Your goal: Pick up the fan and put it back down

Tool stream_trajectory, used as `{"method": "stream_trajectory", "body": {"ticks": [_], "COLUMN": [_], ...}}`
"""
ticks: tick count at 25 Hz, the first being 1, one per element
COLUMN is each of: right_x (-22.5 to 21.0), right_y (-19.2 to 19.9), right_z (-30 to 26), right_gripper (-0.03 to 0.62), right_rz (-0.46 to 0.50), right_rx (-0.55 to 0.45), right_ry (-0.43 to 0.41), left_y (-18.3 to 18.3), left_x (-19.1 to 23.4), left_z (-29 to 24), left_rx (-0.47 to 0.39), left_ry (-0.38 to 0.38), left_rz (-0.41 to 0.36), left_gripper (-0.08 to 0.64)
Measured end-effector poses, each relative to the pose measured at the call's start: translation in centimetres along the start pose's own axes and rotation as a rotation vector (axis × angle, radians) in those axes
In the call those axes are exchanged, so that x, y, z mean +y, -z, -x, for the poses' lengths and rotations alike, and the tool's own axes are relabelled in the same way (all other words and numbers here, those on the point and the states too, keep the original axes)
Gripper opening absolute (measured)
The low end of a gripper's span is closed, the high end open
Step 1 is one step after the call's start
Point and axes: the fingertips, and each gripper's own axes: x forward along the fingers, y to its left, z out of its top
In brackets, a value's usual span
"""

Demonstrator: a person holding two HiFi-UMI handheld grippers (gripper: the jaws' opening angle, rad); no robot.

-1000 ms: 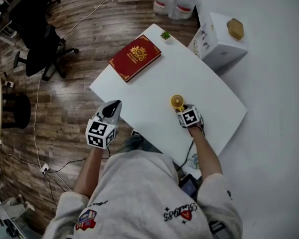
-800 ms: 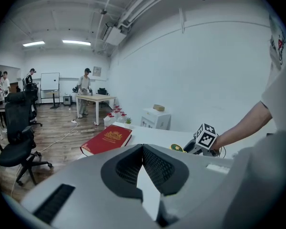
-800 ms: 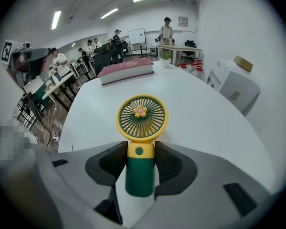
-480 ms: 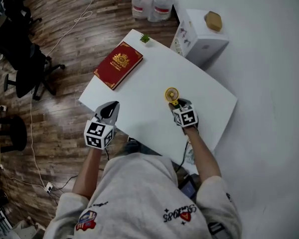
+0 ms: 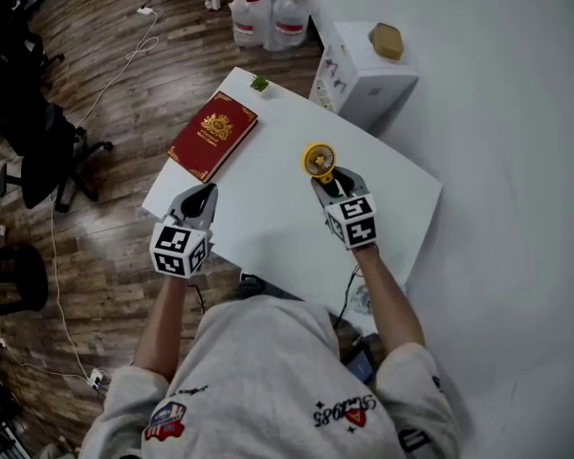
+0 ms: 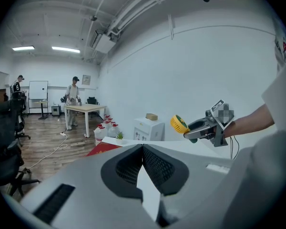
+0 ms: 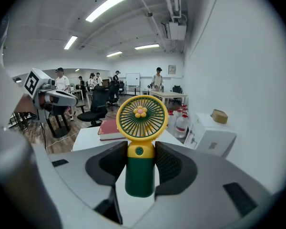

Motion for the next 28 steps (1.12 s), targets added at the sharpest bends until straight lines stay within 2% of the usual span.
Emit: {"method": "stream_trajectory", "body": {"ticks": [6, 13, 20, 28], "right_x": [1.0, 0.1, -1.7, -5.3], "right_y": [-4.8, -6.0, -5.4, -2.3], "right_z": [1.8, 3.8, 6.8, 11.7], "right_gripper": [0.183, 0.183, 0.183, 0.183], "right_rz": [0.049, 0.038, -0.008, -0.070], "right_rx": [-0.099, -0.127, -0.156, -0.142], "right_ry": [0.006, 0.048, 0.119, 0.237], "left_y": [-2.4, -3.8, -4.2, -5.4], "left_x": [0.6, -0.6, -3.0, -8.0], "left_z": [-0.5, -1.5, -3.2, -6.6], "left_rx": [-0.046, -0.066, -0.068, -0.063], "left_ry": [0.001, 0.034, 0.095, 0.220], "left_rz": [-0.017, -0.028, -0.046, -0.084], "left_gripper": [0.004, 0.003, 0.003, 0.004]}}
